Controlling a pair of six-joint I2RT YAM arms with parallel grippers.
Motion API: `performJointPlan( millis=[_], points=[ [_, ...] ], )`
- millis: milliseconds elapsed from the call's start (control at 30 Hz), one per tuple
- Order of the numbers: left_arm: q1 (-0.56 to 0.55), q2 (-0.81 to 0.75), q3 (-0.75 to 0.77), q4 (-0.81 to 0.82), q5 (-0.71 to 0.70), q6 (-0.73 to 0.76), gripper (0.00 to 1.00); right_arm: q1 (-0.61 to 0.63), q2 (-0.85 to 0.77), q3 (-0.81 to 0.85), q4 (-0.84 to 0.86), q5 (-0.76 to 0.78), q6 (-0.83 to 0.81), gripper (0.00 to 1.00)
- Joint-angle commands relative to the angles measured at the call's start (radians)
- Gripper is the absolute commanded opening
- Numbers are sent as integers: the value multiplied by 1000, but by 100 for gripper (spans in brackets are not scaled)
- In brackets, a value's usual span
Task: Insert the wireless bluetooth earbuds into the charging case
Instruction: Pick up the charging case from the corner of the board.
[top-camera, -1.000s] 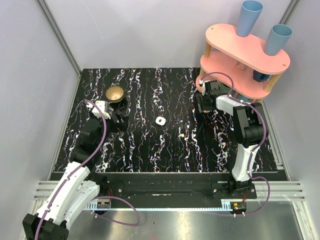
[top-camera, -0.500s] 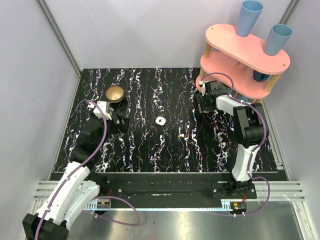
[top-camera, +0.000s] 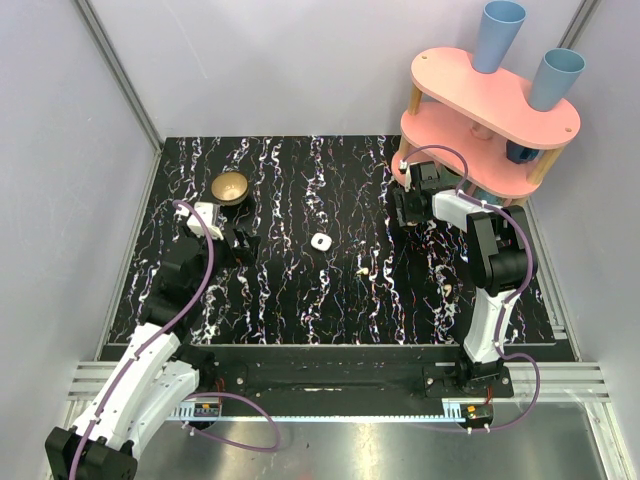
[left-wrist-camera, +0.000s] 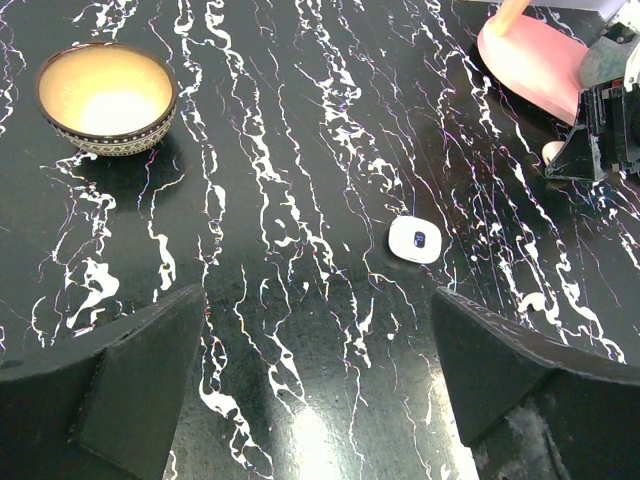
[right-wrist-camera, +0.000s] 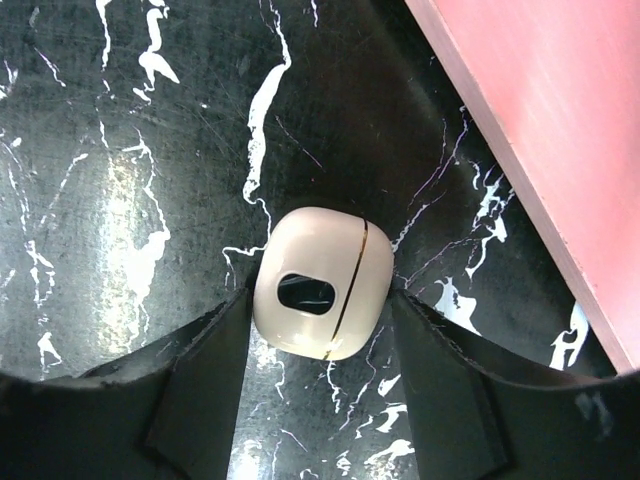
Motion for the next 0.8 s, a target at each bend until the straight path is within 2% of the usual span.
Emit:
performJointPlan(
  millis=[0,267,500,767],
  points=[
    [5,4,43,28,16,0,99,-4,-17,23,-22,14,31,70],
    [7,19,41,40,20,-3,99,-2,-11,66,-69,38,168,78],
    [6,28,44,42,13,0,99,-2,19,95,-118,49,318,76],
    [7,31,51,37,11,4,99,-2,32,101,-117,37,321,70]
  ],
)
